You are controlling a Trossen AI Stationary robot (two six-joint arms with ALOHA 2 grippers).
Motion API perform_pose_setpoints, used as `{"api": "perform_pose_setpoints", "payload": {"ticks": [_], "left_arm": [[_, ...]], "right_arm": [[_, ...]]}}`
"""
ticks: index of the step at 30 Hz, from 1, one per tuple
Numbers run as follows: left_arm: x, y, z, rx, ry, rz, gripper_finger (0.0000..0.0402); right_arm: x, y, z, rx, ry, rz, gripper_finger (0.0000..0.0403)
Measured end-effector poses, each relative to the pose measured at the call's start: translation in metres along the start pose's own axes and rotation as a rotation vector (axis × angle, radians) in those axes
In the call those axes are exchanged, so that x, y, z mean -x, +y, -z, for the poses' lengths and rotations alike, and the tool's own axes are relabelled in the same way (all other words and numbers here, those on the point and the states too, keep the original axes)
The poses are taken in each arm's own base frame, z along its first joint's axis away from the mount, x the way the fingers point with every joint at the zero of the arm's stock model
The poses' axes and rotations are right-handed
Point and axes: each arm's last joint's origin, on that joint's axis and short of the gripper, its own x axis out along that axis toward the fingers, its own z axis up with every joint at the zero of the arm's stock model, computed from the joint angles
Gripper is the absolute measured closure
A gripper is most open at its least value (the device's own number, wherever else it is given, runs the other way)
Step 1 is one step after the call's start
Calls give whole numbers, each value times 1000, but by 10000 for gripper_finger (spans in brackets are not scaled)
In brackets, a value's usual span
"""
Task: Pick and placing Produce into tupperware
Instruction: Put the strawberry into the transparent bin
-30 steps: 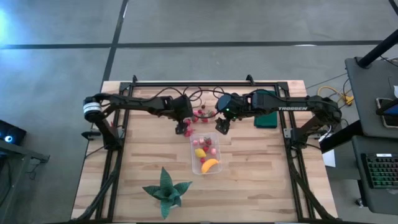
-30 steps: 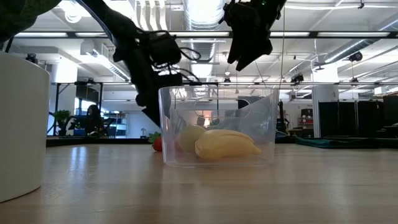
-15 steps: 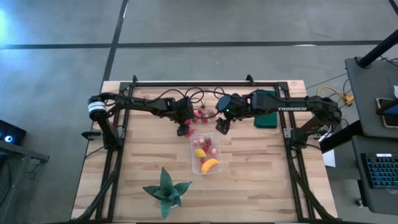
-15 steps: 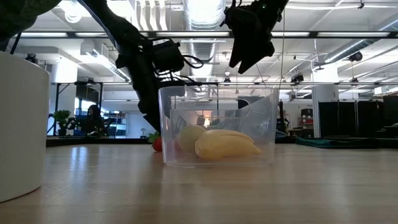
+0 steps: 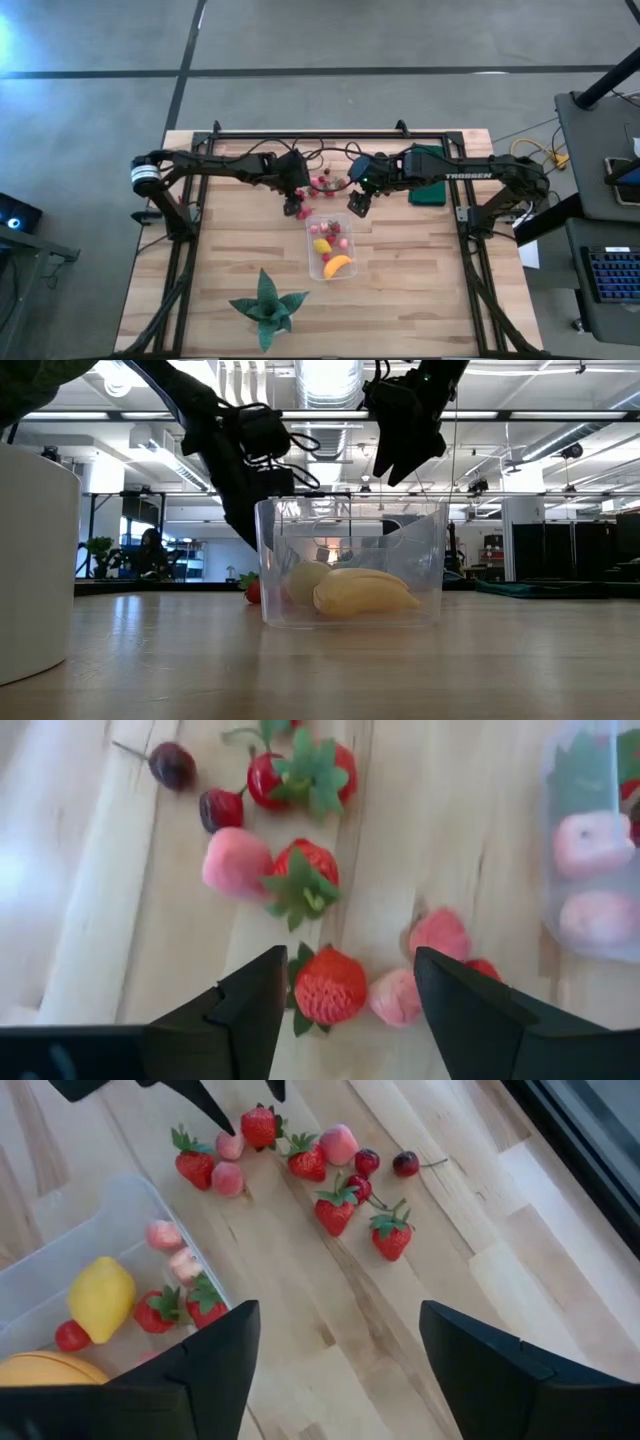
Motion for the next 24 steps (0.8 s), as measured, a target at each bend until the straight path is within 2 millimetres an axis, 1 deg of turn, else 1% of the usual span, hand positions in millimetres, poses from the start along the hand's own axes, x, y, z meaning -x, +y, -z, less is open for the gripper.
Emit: {"api": "perform_pose_setpoints", "payload": {"ticks": [3, 8, 18, 24], "left_arm": [[-3, 2, 3, 62, 14, 11, 197], [-15, 7, 6, 157, 36, 3, 197], [-37, 6, 16, 172, 115, 12, 197], [-39, 6, 16, 154, 117, 14, 197]], "right_arm": [[0, -1, -1, -4, -2, 2, 134], [-1, -2, -1, -7, -6, 2, 139], [-1, -2, -1, -9, -5, 3, 137], [-1, -3, -1, -8, -3, 4, 141]]}}
